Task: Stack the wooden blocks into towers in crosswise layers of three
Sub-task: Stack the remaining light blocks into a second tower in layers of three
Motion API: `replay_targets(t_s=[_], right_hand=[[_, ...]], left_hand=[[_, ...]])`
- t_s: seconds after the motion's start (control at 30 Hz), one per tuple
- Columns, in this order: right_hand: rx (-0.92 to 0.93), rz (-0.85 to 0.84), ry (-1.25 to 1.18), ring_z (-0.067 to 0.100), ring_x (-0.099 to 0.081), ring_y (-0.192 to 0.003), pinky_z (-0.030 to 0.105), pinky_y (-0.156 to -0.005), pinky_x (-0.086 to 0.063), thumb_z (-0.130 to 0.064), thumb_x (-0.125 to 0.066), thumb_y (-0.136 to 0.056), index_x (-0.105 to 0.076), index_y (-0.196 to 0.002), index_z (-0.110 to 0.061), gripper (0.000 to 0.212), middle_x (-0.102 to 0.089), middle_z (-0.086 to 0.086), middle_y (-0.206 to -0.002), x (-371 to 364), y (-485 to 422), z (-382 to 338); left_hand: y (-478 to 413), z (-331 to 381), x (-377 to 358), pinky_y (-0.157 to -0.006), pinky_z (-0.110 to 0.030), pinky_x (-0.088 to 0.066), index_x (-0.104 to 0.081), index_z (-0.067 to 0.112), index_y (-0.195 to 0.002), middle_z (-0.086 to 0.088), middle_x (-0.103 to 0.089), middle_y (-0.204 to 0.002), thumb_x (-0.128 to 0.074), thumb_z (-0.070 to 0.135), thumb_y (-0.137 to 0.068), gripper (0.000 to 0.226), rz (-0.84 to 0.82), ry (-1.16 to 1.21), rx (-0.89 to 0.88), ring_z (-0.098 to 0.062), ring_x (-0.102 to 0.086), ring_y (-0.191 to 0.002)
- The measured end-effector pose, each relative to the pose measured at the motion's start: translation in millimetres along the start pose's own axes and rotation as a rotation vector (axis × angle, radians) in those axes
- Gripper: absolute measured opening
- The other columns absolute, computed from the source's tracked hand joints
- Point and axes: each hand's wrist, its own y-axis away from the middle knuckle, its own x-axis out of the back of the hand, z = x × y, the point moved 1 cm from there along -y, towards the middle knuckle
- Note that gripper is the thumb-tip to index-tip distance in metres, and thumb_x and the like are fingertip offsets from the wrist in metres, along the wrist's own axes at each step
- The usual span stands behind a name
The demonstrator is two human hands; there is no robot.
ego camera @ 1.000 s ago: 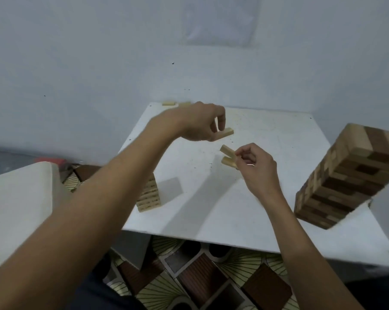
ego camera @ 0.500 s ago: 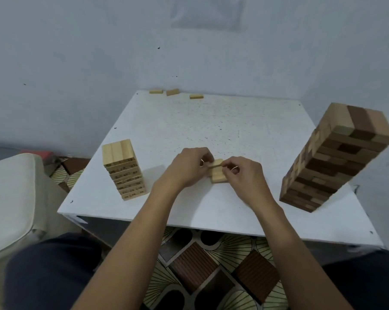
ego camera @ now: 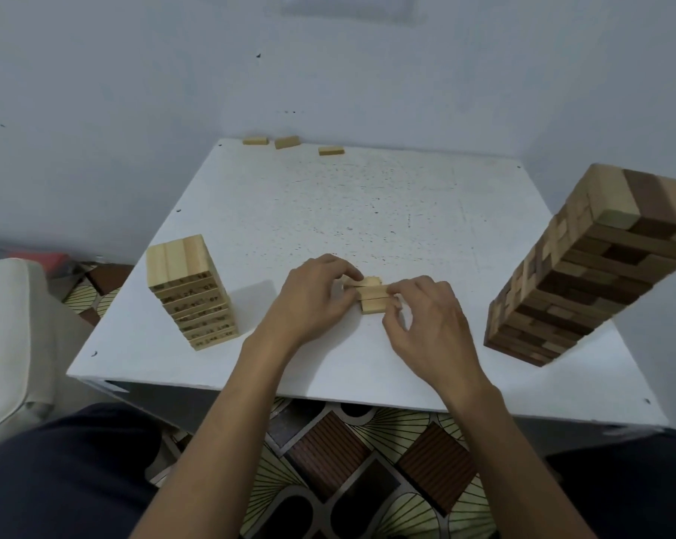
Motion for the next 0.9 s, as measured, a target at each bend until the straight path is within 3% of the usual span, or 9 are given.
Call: replay_targets(t_s=[0.1,0.23,0.37,0.5,0.6,0.77,0.83,0.9], right_hand=[[-0.024,-0.049,0.068,0.025,-0.053,-0.095,0.04,-0.08,-0.046,-0.018,-0.064,-0.086,-0.067,-0.116,-0.018,0.03,-0.065,0.002,-0.106,0,2,4],[-0.02,-0.058,0.091,0.024,-0.051,-0.096,0.038,-0.081,-0.042,-0.023,-0.066,-0.088,-0.069,-0.115,-0.018,0.027,-0.065,0.001,-0.104,-5,0,5],[0.002,-0.041,0.108,0.025,-0.052,-0.093,0.039,-0.077,-0.043,-0.023,-0.068,-0.088,-0.071,-0.107,-0.015,0.021,-0.064,0.003,-0.102,-7,-1,3],[0.011,-0.016,0.104,0.027,-0.054,-0.098,0.039,-0.078,-0.044,-0.023,-0.072,-0.086,-0.068,-0.118,-0.016,0.033,-0.062,0.005,-0.113,-7,0,6],[0.032,-0.024,0.122,0.026,-0.053,-0.096,0.038,-0.077,-0.043,-0.025,-0.07,-0.087,-0.067,-0.118,-0.016,0.033,-0.064,0.002,-0.109,-7,0,5],[0.025,-0.053,0.138,0.024,-0.05,-0.098,0.038,-0.082,-0.043,-0.027,-0.064,-0.09,-0.07,-0.11,-0.015,0.024,-0.064,0.0,-0.105,-8,-3,2],[0.023,-0.046,0.145,0.024,-0.05,-0.097,0.038,-0.081,-0.043,-0.026,-0.064,-0.09,-0.071,-0.107,-0.015,0.022,-0.064,0.0,-0.103,-9,-3,3],[0.024,-0.031,0.147,0.024,-0.05,-0.094,0.038,-0.079,-0.043,-0.026,-0.066,-0.089,-0.071,-0.104,-0.015,0.019,-0.065,0.0,-0.1,-10,-4,3]], left_hand=[[1,1,-2,-0.095,-0.04,-0.044,-0.069,0.026,-0.112,0.007,-0.066,-0.117,-0.055,0.04,-0.083,0.036,-0.05,-0.039,-0.013,-0.016,-0.058,-0.107],[0,1,-8,-0.1,-0.042,-0.039,-0.068,0.027,-0.116,0.008,-0.062,-0.122,-0.065,0.039,-0.088,0.03,-0.062,-0.111,-0.07,-0.016,-0.054,-0.11],[-2,1,-10,-0.103,-0.04,-0.036,-0.068,0.024,-0.122,0.007,-0.058,-0.132,-0.061,0.043,-0.09,0.038,-0.072,-0.154,-0.074,-0.018,-0.051,-0.118],[1,1,-10,-0.101,-0.033,-0.028,-0.063,0.028,-0.13,0.008,-0.057,-0.136,-0.057,0.047,-0.09,0.045,-0.065,-0.209,-0.112,-0.018,-0.049,-0.123],[2,2,-11,-0.102,-0.03,-0.024,-0.061,0.03,-0.131,0.006,-0.053,-0.142,-0.041,0.061,-0.082,0.062,-0.085,-0.213,-0.108,-0.018,-0.046,-0.128],[2,3,-13,-0.112,-0.04,-0.017,-0.055,0.033,-0.138,0.005,-0.043,-0.151,-0.024,0.071,-0.074,0.081,-0.117,-0.291,-0.117,-0.02,-0.036,-0.136],[2,2,-14,-0.112,-0.037,-0.016,-0.053,0.033,-0.139,0.005,-0.043,-0.151,-0.028,0.069,-0.078,0.076,-0.118,-0.275,-0.118,-0.019,-0.036,-0.136],[2,0,-15,-0.111,-0.033,-0.017,-0.053,0.033,-0.14,0.006,-0.045,-0.15,-0.046,0.058,-0.086,0.06,-0.096,-0.228,-0.115,-0.017,-0.039,-0.135]])
